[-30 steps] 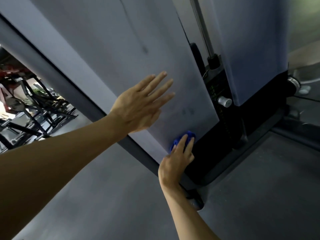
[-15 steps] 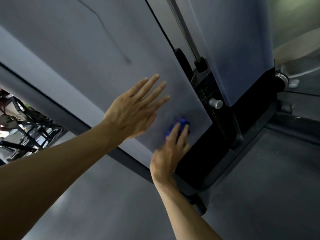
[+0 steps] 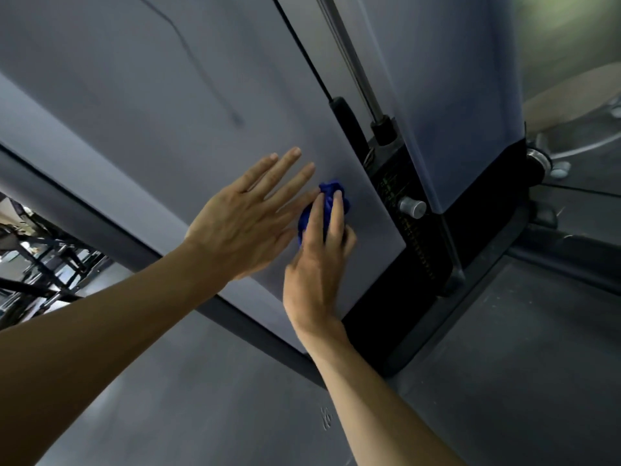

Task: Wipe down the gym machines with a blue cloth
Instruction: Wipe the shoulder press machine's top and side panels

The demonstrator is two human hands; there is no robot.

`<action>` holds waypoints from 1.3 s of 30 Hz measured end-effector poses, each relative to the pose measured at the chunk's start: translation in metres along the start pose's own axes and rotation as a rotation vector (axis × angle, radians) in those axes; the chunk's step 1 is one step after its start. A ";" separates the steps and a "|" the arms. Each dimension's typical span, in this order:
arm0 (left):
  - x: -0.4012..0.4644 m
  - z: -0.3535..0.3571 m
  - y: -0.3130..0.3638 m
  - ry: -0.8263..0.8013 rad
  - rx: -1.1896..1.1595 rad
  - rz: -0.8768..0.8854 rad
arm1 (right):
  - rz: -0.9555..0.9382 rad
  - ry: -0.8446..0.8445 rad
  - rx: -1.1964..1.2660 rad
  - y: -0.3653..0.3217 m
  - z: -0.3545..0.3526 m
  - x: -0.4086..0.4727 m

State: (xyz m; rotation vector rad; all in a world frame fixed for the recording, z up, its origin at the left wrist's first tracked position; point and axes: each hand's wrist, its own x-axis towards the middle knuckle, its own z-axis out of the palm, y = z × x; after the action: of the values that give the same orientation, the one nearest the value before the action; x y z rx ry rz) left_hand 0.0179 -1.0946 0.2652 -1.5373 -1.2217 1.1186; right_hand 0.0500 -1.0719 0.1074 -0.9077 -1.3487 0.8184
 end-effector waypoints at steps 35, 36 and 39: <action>-0.022 0.014 0.010 0.130 -0.060 0.019 | 0.049 -0.144 -0.142 0.107 -0.023 -0.057; -0.022 0.014 0.010 0.138 -0.035 0.019 | 0.109 -0.081 -0.157 0.115 -0.023 -0.026; -0.022 0.013 0.011 0.142 -0.006 0.027 | 0.176 0.080 -0.173 0.124 -0.021 0.022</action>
State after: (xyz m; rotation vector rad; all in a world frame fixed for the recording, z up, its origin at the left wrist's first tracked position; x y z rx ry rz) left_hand 0.0046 -1.1168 0.2545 -1.6129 -1.1124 1.0057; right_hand 0.0759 -0.9999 0.0055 -1.1962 -1.2970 0.7983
